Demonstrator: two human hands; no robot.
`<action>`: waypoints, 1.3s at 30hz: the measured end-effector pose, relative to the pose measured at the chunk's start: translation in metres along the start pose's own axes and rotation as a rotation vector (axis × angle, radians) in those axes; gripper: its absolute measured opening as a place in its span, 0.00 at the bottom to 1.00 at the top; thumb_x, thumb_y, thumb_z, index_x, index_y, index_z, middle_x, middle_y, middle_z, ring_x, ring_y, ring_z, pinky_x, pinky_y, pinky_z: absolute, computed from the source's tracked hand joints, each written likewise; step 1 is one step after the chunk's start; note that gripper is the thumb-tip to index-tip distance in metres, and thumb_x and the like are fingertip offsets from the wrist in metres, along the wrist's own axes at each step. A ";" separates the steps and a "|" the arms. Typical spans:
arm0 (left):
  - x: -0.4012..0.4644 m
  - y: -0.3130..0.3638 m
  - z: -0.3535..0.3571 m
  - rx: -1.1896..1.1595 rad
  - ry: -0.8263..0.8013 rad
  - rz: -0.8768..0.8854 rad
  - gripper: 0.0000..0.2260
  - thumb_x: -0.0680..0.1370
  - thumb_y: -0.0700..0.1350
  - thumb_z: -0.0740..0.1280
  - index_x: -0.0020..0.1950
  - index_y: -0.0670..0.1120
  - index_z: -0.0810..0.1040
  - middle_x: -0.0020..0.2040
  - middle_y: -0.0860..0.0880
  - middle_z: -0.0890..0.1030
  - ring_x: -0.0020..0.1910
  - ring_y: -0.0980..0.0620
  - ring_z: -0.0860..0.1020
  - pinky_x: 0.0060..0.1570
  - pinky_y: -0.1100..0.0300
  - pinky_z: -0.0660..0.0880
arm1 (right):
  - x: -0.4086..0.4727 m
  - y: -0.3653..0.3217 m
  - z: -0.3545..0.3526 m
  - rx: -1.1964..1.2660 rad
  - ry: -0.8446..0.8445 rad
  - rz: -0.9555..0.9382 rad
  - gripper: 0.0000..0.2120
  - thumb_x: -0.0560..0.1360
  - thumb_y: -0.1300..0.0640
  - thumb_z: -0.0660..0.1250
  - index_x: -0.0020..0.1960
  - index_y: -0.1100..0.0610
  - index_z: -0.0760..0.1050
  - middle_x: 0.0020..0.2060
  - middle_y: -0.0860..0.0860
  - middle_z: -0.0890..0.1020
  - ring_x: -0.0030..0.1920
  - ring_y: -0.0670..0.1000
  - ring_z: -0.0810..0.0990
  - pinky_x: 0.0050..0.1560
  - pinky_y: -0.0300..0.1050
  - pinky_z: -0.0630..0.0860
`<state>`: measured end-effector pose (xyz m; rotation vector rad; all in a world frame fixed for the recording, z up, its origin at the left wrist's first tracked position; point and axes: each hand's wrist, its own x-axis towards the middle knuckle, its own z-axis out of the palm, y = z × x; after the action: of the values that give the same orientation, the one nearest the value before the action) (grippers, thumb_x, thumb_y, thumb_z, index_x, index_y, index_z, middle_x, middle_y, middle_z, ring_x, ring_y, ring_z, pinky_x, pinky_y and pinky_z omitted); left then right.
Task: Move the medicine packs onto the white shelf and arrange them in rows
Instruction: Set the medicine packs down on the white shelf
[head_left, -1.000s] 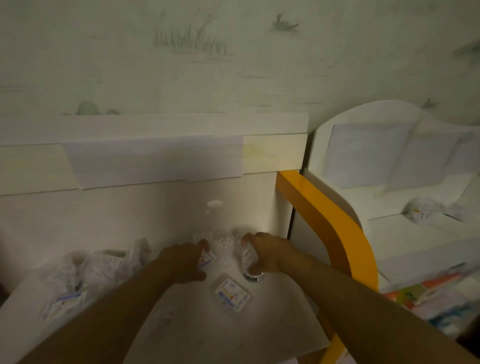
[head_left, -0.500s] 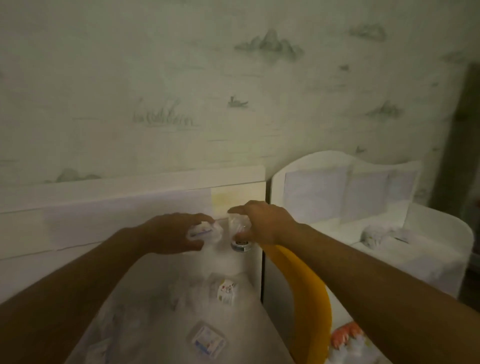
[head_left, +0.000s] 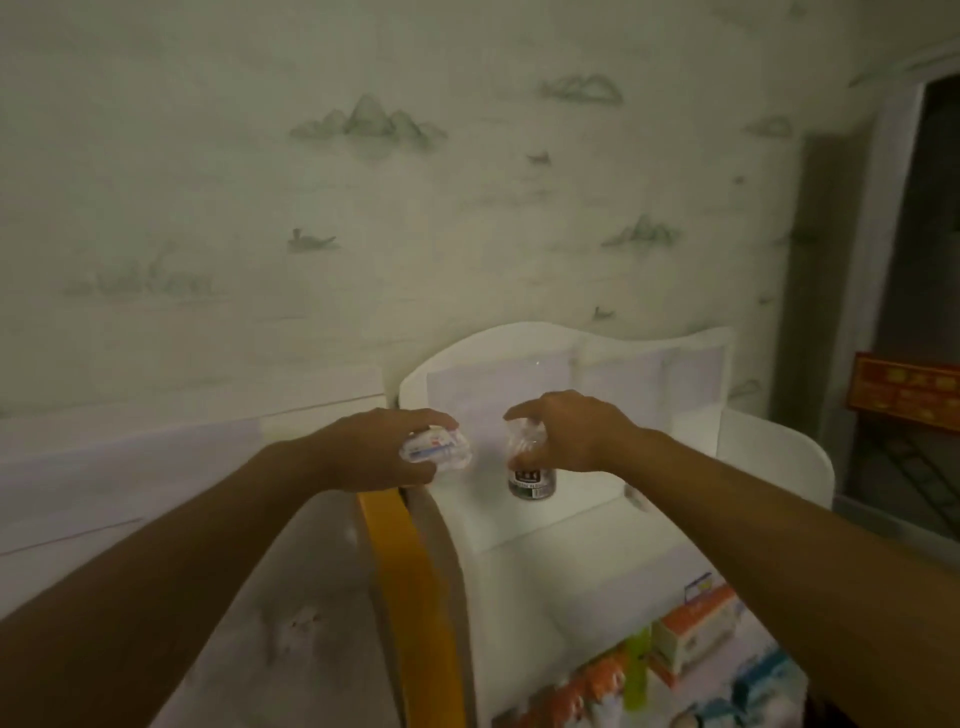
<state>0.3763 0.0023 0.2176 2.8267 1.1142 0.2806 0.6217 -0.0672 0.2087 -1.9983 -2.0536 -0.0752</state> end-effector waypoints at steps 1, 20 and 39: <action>0.013 0.013 0.010 -0.009 -0.016 0.012 0.34 0.69 0.66 0.64 0.73 0.58 0.63 0.70 0.56 0.70 0.68 0.53 0.69 0.68 0.58 0.66 | -0.004 0.021 -0.002 0.005 0.003 0.015 0.33 0.68 0.35 0.70 0.70 0.41 0.67 0.67 0.49 0.74 0.65 0.53 0.73 0.62 0.53 0.73; 0.173 0.093 0.169 0.177 -0.275 0.131 0.33 0.74 0.52 0.70 0.74 0.56 0.59 0.68 0.49 0.72 0.64 0.48 0.72 0.63 0.58 0.70 | -0.027 0.229 0.074 0.108 -0.160 0.237 0.34 0.70 0.41 0.71 0.72 0.45 0.65 0.68 0.49 0.72 0.66 0.53 0.72 0.64 0.51 0.72; 0.290 0.076 0.236 0.191 -0.368 0.082 0.32 0.74 0.56 0.68 0.74 0.57 0.58 0.70 0.50 0.70 0.65 0.49 0.72 0.63 0.57 0.70 | 0.049 0.329 0.121 0.106 -0.267 0.265 0.34 0.72 0.43 0.71 0.74 0.48 0.63 0.69 0.50 0.72 0.66 0.54 0.72 0.63 0.49 0.73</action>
<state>0.6834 0.1411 0.0376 2.9199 0.9914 -0.3471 0.9274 0.0225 0.0538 -2.2948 -1.8683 0.3635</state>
